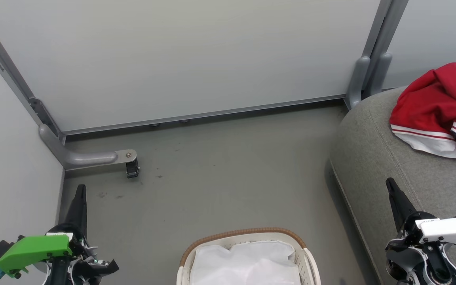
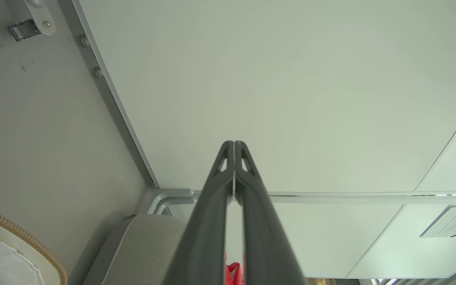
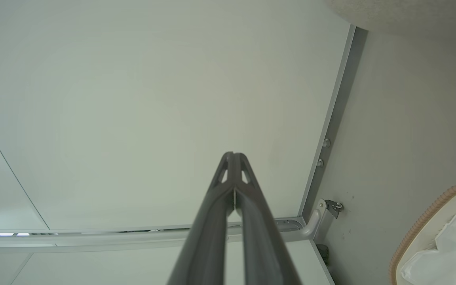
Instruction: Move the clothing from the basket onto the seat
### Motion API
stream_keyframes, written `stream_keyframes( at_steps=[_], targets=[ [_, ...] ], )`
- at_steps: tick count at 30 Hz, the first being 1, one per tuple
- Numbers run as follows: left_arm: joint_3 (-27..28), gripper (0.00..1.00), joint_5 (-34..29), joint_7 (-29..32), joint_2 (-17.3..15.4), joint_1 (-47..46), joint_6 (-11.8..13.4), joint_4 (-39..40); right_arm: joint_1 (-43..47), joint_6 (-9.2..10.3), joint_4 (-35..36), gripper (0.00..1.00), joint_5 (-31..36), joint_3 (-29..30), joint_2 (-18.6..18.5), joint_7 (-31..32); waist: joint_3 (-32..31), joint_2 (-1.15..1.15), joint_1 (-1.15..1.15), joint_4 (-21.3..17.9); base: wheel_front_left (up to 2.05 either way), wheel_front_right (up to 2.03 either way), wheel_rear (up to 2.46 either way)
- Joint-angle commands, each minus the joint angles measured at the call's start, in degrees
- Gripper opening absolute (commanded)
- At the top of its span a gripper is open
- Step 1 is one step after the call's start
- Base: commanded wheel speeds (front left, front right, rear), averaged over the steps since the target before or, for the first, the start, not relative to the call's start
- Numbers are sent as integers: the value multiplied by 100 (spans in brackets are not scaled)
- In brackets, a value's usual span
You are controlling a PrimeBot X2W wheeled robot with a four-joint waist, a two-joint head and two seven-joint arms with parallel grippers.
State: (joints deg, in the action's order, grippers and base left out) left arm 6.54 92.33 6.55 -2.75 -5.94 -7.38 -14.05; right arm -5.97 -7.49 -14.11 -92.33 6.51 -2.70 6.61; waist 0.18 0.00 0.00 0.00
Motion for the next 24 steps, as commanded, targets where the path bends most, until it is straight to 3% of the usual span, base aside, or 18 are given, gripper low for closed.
stream_keyframes(
  at_steps=[1,24],
  targets=[
    [14,0,17,18,-23,-60,-27,9,-44,0,26,0,-17,12,-34,9,0,0,0,0,0,0,0],
    [13,0,17,17,-23,-59,-27,9,-44,0,26,0,-18,11,-34,8,0,0,0,0,0,0,0]
  ],
)
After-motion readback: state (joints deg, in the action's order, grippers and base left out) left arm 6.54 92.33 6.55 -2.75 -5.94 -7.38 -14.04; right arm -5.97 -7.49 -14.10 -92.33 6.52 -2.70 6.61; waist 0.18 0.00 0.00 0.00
